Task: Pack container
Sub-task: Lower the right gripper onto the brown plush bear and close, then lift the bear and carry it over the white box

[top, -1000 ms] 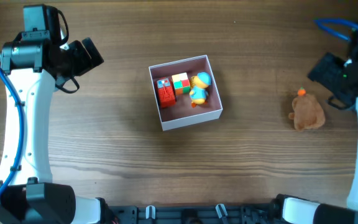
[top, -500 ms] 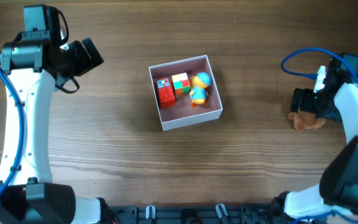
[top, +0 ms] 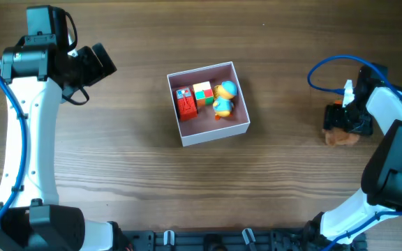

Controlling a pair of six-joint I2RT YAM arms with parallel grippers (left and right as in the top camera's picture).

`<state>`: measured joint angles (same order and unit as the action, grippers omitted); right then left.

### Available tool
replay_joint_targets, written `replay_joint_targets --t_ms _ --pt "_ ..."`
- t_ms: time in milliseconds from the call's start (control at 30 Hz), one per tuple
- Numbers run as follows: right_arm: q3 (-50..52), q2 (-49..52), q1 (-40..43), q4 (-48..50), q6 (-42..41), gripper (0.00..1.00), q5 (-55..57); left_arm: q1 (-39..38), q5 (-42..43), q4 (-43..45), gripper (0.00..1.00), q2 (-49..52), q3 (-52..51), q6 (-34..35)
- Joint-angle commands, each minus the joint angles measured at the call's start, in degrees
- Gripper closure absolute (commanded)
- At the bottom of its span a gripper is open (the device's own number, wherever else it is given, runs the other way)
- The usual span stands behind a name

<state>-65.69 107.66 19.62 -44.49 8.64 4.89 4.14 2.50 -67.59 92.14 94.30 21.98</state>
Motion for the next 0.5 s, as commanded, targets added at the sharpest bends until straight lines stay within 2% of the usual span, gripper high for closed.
replay_joint_targets --t_ms 0,67,133,200,300,367,433,467 --pt "0.6 1.0 0.0 -0.2 -0.3 0.34 -2.0 -0.2 0.7 -0.3 0.0 0.2 0.2 0.8" --pt "0.6 1.0 0.0 -0.4 -0.3 0.36 -2.0 -0.2 0.7 -0.3 0.0 0.2 0.2 0.8" --pt "0.6 1.0 0.0 -0.4 -0.3 0.43 -2.0 -0.2 0.7 -0.3 0.0 0.2 0.2 0.8" --pt "0.6 1.0 0.0 -0.4 -0.3 0.59 -2.0 -0.2 0.7 -0.3 0.0 0.2 0.2 0.8" --pt "0.6 1.0 0.0 -0.4 -1.6 0.75 -2.0 -0.2 0.7 -0.2 0.0 0.2 0.2 0.8" --pt "0.5 1.0 0.0 -0.5 -1.7 0.8 -2.0 -0.2 0.7 -0.2 0.0 0.2 0.2 0.8" --pt "0.4 0.9 0.0 -0.8 -2.1 0.94 -2.0 -0.2 0.7 -0.2 0.0 0.2 0.2 0.8" --pt "0.4 0.9 0.0 -0.7 -2.8 0.96 -2.0 -0.2 0.7 -0.2 0.0 0.2 0.2 0.8"
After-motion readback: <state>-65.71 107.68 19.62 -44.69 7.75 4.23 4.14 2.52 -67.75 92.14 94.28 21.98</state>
